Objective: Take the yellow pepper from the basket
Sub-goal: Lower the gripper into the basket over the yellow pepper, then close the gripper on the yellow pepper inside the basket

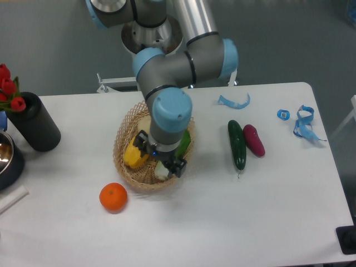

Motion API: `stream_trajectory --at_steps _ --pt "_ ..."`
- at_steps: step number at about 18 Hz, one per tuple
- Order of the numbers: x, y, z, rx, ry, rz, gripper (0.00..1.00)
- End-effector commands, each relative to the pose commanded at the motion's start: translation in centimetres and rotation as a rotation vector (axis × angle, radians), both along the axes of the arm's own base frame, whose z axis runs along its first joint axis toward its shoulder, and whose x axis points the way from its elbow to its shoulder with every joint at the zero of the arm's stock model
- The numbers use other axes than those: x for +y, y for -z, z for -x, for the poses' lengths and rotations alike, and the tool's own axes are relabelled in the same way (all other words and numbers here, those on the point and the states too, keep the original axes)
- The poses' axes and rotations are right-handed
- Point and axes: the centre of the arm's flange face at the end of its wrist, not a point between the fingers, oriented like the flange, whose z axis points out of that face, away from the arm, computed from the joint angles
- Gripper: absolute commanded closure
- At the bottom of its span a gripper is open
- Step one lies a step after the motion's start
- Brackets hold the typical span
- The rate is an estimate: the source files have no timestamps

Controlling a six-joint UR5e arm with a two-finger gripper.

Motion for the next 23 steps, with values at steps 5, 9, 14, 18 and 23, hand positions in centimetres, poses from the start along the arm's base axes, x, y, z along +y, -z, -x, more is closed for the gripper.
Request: stream_trajectory --at_steps 5,9,14,18,23 --pt "0.0 0.6 -1.7 -0.034 0.022 0.055 0.0" --pt "0.4 1.5 -2.4 -0.041 0.035 0.069 0.0" --pt "1.1 2.8 -3.1 -0.018 0.067 0.109 0.0" --pt "1.4 3.3 -3.0 -0.023 0.069 0.117 0.0" --pt "1.4 4.4 -3.9 -0.018 0.088 0.151 0.0"
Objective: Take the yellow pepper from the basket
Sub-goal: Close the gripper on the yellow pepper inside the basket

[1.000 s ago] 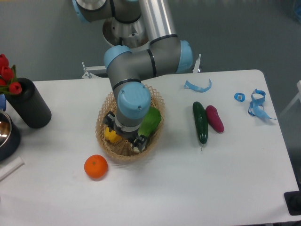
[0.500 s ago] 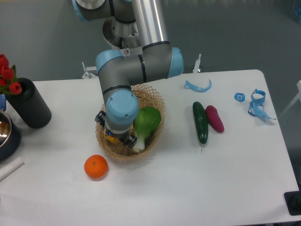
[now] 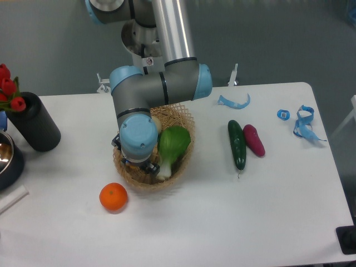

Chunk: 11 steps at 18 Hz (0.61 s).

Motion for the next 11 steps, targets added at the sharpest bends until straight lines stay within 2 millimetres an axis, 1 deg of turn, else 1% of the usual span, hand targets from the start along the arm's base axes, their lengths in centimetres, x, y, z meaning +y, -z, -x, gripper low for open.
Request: stream_trajectory --at_steps 2,5,11 --pt "0.22 0.5 -0.51 0.01 -0.022 0.018 0.0" --pt "0.57 0.62 -0.81 0.014 -0.041 0.025 0.0" --pt "0.56 1.0 -0.8 0.017 -0.044 0.025 0.0"
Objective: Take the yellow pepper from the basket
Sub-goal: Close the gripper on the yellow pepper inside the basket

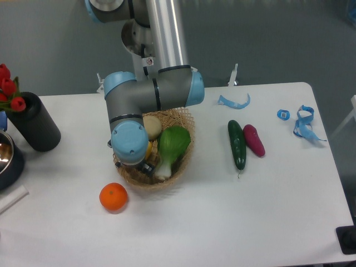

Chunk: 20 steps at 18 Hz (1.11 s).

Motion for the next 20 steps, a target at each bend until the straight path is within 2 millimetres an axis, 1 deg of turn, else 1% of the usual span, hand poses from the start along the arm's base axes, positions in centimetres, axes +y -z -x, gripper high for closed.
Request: stream_trajectory --at_steps 5,6,8,9,10,12,13,16,20 --pt "0.1 0.1 0.0 0.0 -0.002 -0.002 0.0" --pt "0.1 0.2 0.1 0.0 -0.002 -0.002 0.04" --pt "0.2 -0.1 0.1 0.003 0.0 -0.007 0.22" --pt "0.3 -0.2 0.2 0.004 0.0 -0.006 0.35" --pt "0.3 -0.2 0.2 0.005 0.005 -0.006 0.44" --pt "0.2 -0.2 0.3 0.013 0.009 -0.001 0.55" --pt "0.2 -0.3 0.3 0.013 0.009 0.0 0.57" --pt "0.1 -0.6 0.3 0.013 0.009 0.0 0.6" --pt "0.0 -1.2 0.4 0.016 0.009 -0.006 0.6"
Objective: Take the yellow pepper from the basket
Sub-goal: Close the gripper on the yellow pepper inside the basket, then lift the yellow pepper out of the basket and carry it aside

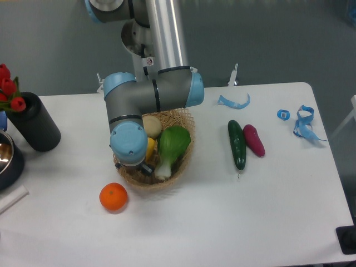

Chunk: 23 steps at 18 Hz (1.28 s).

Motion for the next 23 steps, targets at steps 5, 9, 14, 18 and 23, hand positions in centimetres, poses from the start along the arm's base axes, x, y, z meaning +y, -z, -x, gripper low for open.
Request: stream_trajectory --at_steps 5,9,14,18,23 --pt "-0.5 -3.9 1.7 0.035 -0.034 -0.075 0.6" --pt "-1.3 -8.7 6.2 0.124 -0.11 -0.214 0.6" --pt "-3.6 -11.3 11.7 0.195 -0.198 -0.286 0.6" --pt "-6.0 -12.3 16.0 0.243 -0.262 -0.315 0.6" --pt "-10.1 -13.3 23.3 0.308 -0.287 -0.34 0.6"
